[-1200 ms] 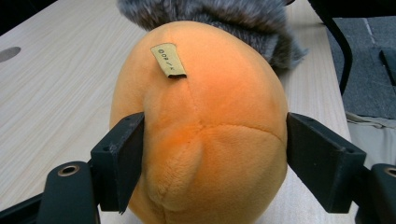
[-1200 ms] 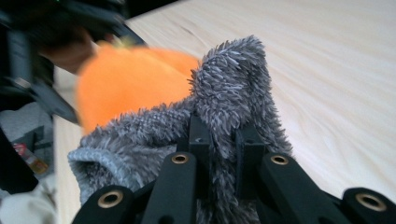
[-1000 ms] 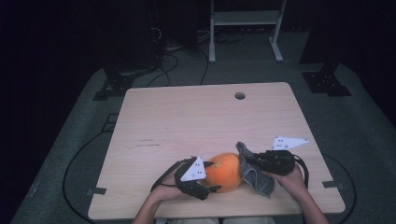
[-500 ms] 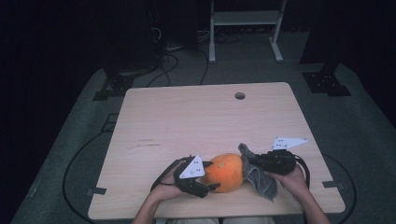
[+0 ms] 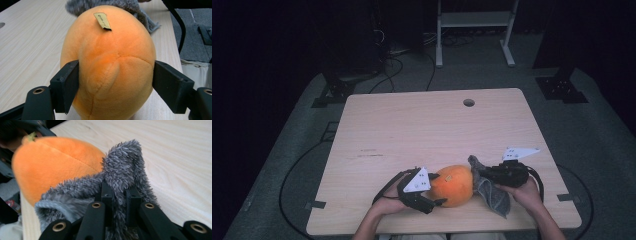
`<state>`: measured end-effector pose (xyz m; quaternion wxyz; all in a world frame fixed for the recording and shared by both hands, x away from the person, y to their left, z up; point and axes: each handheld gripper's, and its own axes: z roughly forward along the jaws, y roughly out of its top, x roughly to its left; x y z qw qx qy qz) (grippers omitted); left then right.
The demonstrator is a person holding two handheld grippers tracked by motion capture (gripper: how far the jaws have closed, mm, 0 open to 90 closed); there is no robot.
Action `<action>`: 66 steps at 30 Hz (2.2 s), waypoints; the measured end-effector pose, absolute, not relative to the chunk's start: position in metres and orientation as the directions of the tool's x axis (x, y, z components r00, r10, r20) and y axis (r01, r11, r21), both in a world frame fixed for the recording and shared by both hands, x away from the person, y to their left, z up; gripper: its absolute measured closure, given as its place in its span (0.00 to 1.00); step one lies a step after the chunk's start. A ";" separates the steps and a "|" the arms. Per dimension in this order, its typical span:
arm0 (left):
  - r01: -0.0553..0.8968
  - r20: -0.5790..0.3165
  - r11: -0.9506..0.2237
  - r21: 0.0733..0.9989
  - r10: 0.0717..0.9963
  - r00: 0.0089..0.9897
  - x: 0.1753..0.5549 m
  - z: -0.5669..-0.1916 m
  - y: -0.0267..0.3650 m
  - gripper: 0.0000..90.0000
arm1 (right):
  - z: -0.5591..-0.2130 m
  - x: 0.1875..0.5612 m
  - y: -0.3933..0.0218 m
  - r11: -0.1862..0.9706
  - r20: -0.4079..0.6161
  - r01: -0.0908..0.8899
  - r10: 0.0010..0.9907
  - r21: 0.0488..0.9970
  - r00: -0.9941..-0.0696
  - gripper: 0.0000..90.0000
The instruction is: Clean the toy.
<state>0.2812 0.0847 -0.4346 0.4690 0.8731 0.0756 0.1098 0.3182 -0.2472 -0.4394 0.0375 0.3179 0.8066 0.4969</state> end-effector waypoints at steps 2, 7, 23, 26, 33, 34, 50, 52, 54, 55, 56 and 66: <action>0.031 0.117 -0.547 0.836 0.234 0.965 0.282 -0.435 0.085 0.27 | -0.434 0.317 -0.247 0.272 0.262 0.459 0.537 0.846 -0.802 0.89; 0.032 0.113 -0.556 0.831 0.225 0.968 0.282 -0.435 0.087 0.27 | -0.435 0.318 -0.238 0.276 0.264 0.444 0.505 0.853 -0.822 0.89; 0.018 0.136 -0.556 0.831 0.234 0.963 0.281 -0.435 0.079 0.28 | -0.402 0.298 -0.223 0.267 0.200 0.344 0.449 0.900 -0.871 0.89; 0.013 0.146 -0.567 0.824 0.234 0.961 0.281 -0.435 0.079 0.28 | -0.401 0.295 -0.207 0.305 0.170 0.320 0.431 0.897 -0.886 0.89; 0.033 0.121 -0.538 0.843 0.248 0.961 0.283 -0.436 0.082 0.28 | -0.416 0.303 -0.216 0.316 0.171 0.354 0.484 0.880 -0.858 0.89; 0.042 0.114 -0.532 0.846 0.257 0.960 0.284 -0.436 0.082 0.27 | -0.419 0.305 -0.220 0.319 0.174 0.367 0.501 0.874 -0.848 0.89; 0.047 0.132 -0.548 0.835 0.283 0.950 0.283 -0.432 0.076 0.30 | -0.400 0.288 -0.200 0.366 0.085 0.273 0.455 0.890 -0.887 0.89; 0.049 0.130 -0.545 0.837 0.285 0.950 0.283 -0.432 0.075 0.30 | -0.397 0.284 -0.195 0.368 0.075 0.254 0.436 0.895 -0.897 0.89; 0.050 0.128 -0.544 0.838 0.284 0.950 0.284 -0.432 0.076 0.30 | -0.394 0.281 -0.191 0.384 0.053 0.232 0.424 0.894 -0.904 0.89; 0.052 0.124 -0.541 0.840 0.284 0.951 0.284 -0.432 0.076 0.29 | -0.394 0.280 -0.189 0.391 0.040 0.224 0.425 0.893 -0.904 0.89; 0.055 0.120 -0.534 0.844 0.287 0.950 0.284 -0.433 0.077 0.28 | -0.394 0.281 -0.190 0.391 0.041 0.225 0.427 0.893 -0.903 0.89; 0.085 0.099 -0.493 0.866 0.335 0.937 0.286 -0.429 0.077 0.36 | -0.406 0.293 -0.214 0.348 0.099 0.300 0.492 0.888 -0.865 0.89</action>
